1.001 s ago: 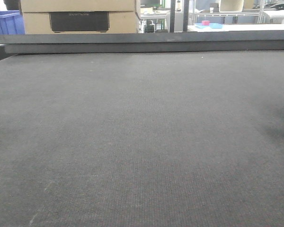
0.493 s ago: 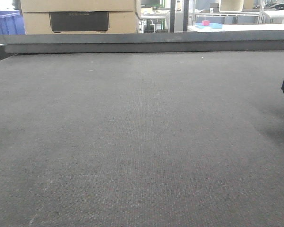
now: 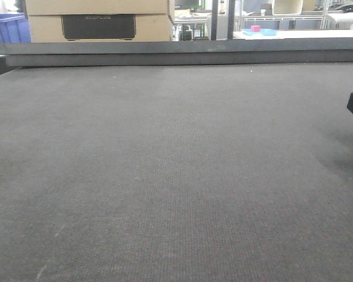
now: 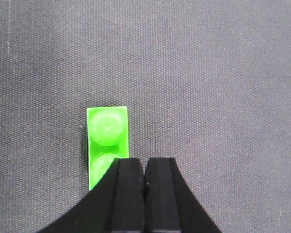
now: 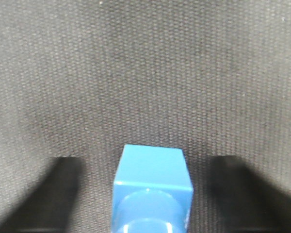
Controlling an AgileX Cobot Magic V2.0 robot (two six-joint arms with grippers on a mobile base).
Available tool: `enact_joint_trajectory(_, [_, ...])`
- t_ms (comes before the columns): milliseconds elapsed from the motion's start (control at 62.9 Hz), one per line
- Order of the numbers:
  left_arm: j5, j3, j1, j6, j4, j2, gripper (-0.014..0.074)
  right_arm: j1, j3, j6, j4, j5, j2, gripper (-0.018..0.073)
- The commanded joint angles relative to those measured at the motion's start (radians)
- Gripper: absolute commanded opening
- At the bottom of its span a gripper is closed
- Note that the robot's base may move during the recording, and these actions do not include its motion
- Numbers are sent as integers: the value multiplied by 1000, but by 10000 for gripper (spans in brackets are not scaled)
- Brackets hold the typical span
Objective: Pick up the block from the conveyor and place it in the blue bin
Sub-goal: 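Close left gripper on green block and right gripper on blue block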
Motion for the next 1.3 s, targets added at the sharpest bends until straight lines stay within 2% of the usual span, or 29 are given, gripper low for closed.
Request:
enact_joint_trajectory(0, [0,-11,5,1,-10,1,-111,-3,-7,4,-11,16,0,199])
enact_joint_trajectory(79, [0,-11,5,1,-10,1,-111,-3,-7,4,-35,32,0,-29])
enact_joint_trajectory(143, [-7,-11,5,1,-7,1,-111,-3,-7,4,-42,42,0,-173])
enact_joint_trajectory(334, [-104,-11,5,1,-7,1,-111,3,-17,4,-41,77,-7,-167])
enact_joint_trajectory(493, [26,-43,5,1,11,11,-111,2,-40,4,-38,102,-51,-167])
enact_joint_trajectory(540, [33,-56,5,-9,30,13,-111,2,-48,4,-34,100,-69,-167])
enact_joint_trajectory(651, [55,-101,5,-86,81,13,-111,2,-64,4,-20,97,-105,-167])
enact_joint_trajectory(890, [126,-124,5,-95,172,42,-111,2,-73,4,-8,76,-130,-167])
enact_joint_trajectory(1001, [128,-124,5,-95,166,74,-87,2,-73,4,-3,76,-130,-167])
enact_joint_trajectory(1064, [128,-124,1,-95,161,100,11,2,-73,4,-3,74,-130,-167])
enact_joint_trajectory(1144, [128,-124,-19,-95,161,121,192,2,-73,4,-3,74,-130,-167])
enact_joint_trajectory(1192, [126,-124,-33,-95,161,137,351,2,-73,4,-3,74,-130,-167])
enact_joint_trajectory(1255, [122,-124,-48,-107,161,153,508,2,-73,4,-3,74,-130,-167])
enact_joint_trajectory(1287, [117,-124,-53,-124,165,161,545,2,-73,4,-3,74,-130,-167])
